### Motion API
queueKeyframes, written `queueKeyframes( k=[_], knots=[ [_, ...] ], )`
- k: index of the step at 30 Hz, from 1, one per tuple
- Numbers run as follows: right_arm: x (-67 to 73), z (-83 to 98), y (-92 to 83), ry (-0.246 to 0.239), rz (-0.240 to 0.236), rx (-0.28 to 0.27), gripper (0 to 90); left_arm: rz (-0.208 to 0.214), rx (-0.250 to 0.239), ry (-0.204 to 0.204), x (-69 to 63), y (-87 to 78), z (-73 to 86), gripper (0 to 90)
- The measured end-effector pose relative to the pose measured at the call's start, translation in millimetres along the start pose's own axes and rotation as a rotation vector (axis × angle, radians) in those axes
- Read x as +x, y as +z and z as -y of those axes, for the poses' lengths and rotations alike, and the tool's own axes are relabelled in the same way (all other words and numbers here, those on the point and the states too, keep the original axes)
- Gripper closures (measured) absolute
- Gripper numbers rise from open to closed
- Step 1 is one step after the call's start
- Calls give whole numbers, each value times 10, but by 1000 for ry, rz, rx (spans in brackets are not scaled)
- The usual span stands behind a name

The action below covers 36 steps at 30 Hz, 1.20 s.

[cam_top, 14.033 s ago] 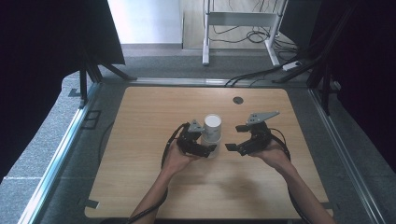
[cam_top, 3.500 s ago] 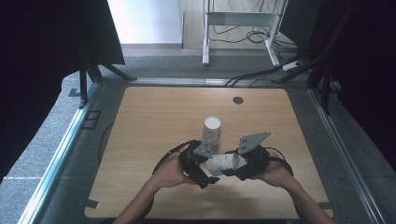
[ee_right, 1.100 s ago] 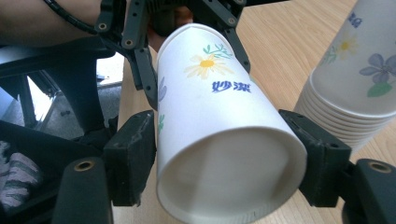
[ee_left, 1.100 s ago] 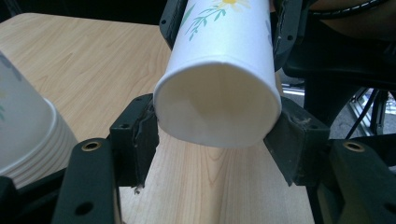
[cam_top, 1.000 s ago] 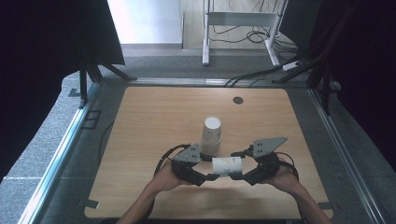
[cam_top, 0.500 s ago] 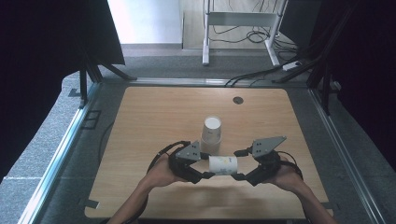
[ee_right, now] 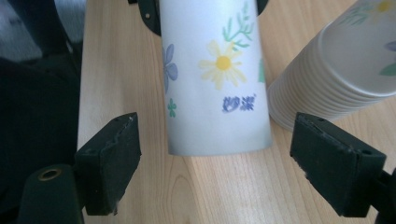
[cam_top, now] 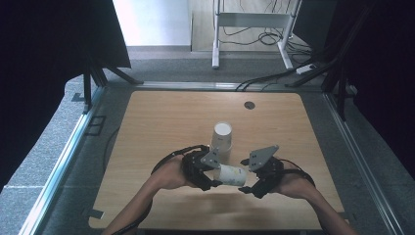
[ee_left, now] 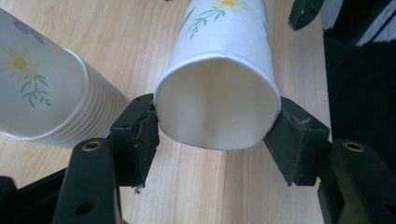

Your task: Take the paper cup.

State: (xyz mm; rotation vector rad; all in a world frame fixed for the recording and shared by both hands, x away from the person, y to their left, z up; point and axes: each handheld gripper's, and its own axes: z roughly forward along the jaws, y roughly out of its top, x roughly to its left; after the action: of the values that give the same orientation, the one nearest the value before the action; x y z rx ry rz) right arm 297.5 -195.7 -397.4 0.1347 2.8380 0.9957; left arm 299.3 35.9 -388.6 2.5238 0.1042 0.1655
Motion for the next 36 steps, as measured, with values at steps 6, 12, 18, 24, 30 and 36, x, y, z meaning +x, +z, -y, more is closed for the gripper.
queueKeyframes(
  k=[6,12,18,24,30,36],
  knots=[
    [19,-76,133,-31,0,82,177,-2,69,23,-6,18,-107,367],
    [15,-136,228,-52,7,129,204,2,118,55,-17,41,-209,366],
    [23,-161,277,-72,9,155,247,-6,146,74,-16,60,-263,366],
    [37,-155,302,-76,4,168,306,-1,155,83,-23,77,-292,366],
    [41,-158,296,-78,9,168,369,5,153,78,-28,93,-296,364],
    [36,-139,285,-59,6,150,377,10,131,68,-17,93,-268,346]
  ],
)
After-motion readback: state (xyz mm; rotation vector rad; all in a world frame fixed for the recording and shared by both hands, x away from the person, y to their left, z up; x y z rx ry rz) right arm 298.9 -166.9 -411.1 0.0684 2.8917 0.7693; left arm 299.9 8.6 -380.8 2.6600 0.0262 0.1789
